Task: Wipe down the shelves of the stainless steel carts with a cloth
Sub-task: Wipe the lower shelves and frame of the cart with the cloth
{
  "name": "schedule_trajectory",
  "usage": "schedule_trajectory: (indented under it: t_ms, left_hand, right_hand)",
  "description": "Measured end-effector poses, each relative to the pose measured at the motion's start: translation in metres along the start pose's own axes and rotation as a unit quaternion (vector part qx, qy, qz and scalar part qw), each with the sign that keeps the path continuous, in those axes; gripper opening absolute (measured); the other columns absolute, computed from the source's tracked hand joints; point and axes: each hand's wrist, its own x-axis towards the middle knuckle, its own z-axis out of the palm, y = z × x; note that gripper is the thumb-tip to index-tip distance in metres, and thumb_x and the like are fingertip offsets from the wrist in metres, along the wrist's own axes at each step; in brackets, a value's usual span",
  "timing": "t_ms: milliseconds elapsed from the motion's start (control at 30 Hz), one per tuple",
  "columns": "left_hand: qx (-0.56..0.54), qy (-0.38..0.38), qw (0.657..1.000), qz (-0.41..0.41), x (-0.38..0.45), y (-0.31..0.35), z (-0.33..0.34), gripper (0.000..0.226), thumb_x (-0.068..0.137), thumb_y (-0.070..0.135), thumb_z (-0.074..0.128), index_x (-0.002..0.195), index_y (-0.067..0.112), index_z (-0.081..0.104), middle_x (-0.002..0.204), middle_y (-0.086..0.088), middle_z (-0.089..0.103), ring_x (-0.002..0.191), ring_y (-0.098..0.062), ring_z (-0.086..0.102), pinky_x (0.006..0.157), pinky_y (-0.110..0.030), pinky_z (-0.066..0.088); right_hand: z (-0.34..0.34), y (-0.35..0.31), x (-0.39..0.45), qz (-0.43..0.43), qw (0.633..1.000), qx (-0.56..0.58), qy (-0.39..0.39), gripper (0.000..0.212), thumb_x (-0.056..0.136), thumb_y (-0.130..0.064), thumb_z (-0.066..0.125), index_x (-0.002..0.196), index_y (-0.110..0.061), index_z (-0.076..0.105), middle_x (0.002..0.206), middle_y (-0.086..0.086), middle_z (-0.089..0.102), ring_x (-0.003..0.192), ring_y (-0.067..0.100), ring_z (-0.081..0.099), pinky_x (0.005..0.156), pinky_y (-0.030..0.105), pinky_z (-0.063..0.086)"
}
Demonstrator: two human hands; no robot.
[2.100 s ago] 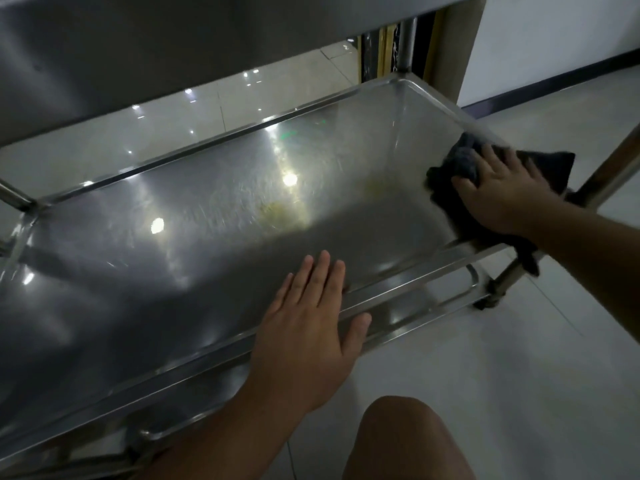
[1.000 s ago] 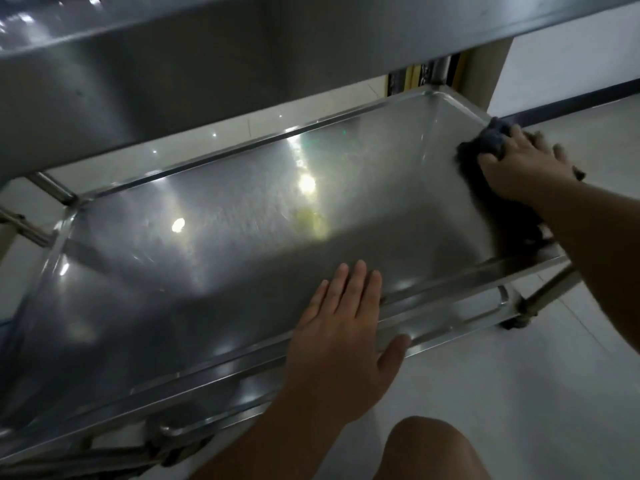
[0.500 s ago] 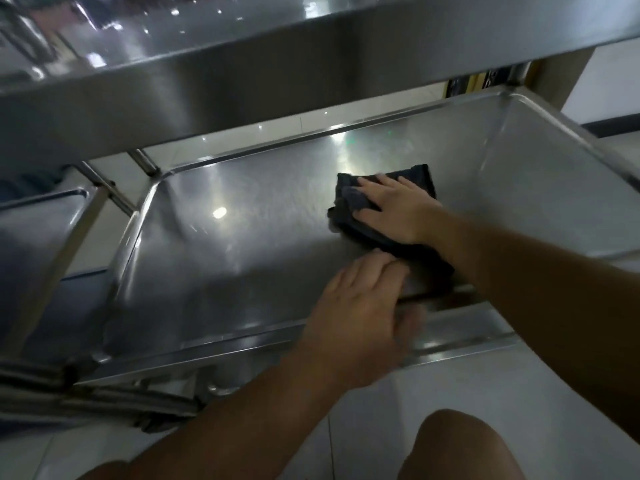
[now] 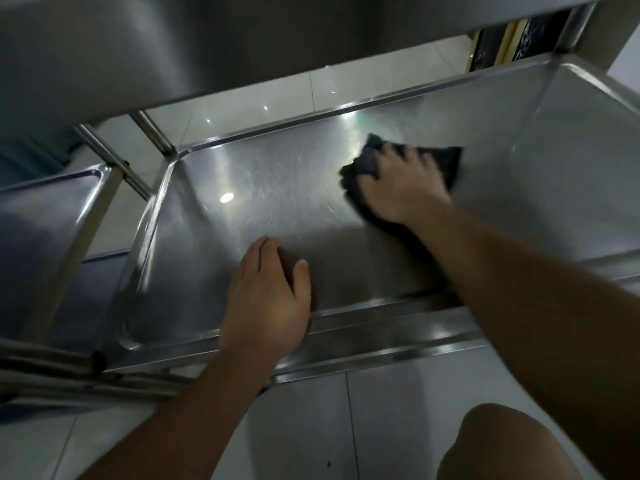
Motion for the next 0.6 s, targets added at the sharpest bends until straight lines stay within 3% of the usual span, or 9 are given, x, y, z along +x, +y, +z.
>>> schedule_trajectory:
  t_ms: [133, 233, 367, 467, 533, 600]
  left_hand:
    - [-0.041, 0.035, 0.999, 0.004, -0.003, -0.002, 0.002, 0.076, 0.105, 0.059, 0.031, 0.167, 0.016, 0.017, 0.176, -0.001, 0.011, 0.160, -0.020, 0.016, 0.126, -0.036, 0.018]
    - [-0.038, 0.024, 0.999, 0.002, -0.002, -0.004, 0.001, 0.079, 0.105, 0.061, 0.026, 0.168, 0.015, 0.012, 0.177, -0.002, 0.008, 0.162, -0.019, 0.011, 0.129, -0.039, 0.017]
    - [-0.004, -0.018, 1.000, 0.000, -0.001, -0.002, -0.001, 0.079, 0.105, 0.062, 0.022, 0.168, 0.015, 0.016, 0.175, -0.008, 0.018, 0.160, -0.025, 0.017, 0.129, -0.042, 0.017]
    - [0.023, -0.034, 0.999, 0.008, -0.002, 0.001, -0.001, 0.075, 0.107, 0.060, 0.021, 0.167, 0.014, 0.021, 0.173, -0.009, 0.024, 0.161, -0.025, 0.017, 0.128, -0.040, 0.012]
    - [0.037, -0.038, 0.999, 0.011, -0.001, 0.001, -0.002, 0.075, 0.108, 0.059, 0.020, 0.167, 0.013, 0.023, 0.174, -0.009, 0.023, 0.161, -0.025, 0.015, 0.128, -0.039, 0.010]
    - [0.048, -0.039, 0.998, 0.012, 0.000, 0.001, -0.003, 0.074, 0.108, 0.057, 0.021, 0.165, 0.010, 0.027, 0.173, -0.010, 0.025, 0.161, -0.026, 0.017, 0.129, -0.041, 0.012]
  right_hand:
    - [0.026, -0.078, -0.025, -0.171, 0.983, -0.013, -0.070, 0.071, 0.100, -0.058, 0.020, 0.165, -0.032, 0.019, 0.174, -0.009, 0.012, 0.160, 0.022, 0.005, 0.128, 0.047, 0.003]
    - [0.023, -0.058, -0.045, -0.223, 0.970, -0.012, -0.092, 0.070, 0.100, -0.062, 0.017, 0.165, -0.037, 0.014, 0.173, -0.014, 0.009, 0.160, 0.015, 0.003, 0.128, 0.041, -0.001]
    - [-0.011, 0.036, -0.047, -0.098, 0.994, -0.009, -0.039, 0.063, 0.106, -0.054, 0.030, 0.164, -0.034, 0.019, 0.173, -0.007, 0.016, 0.159, 0.018, 0.011, 0.128, 0.042, 0.005]
    - [-0.037, 0.108, -0.055, 0.040, 0.999, -0.017, -0.025, 0.062, 0.108, -0.053, 0.025, 0.165, -0.032, 0.016, 0.174, -0.004, 0.010, 0.160, 0.022, 0.007, 0.129, 0.047, 0.004]
    - [-0.037, 0.116, -0.062, 0.117, 0.993, -0.002, -0.024, 0.066, 0.106, -0.055, 0.023, 0.166, -0.029, 0.013, 0.175, -0.003, 0.006, 0.160, 0.024, 0.002, 0.129, 0.049, 0.002]
    - [-0.026, 0.087, -0.071, 0.140, 0.990, 0.005, -0.002, 0.068, 0.105, -0.055, 0.026, 0.166, -0.026, 0.017, 0.174, -0.002, 0.009, 0.160, 0.026, 0.003, 0.129, 0.050, 0.003]
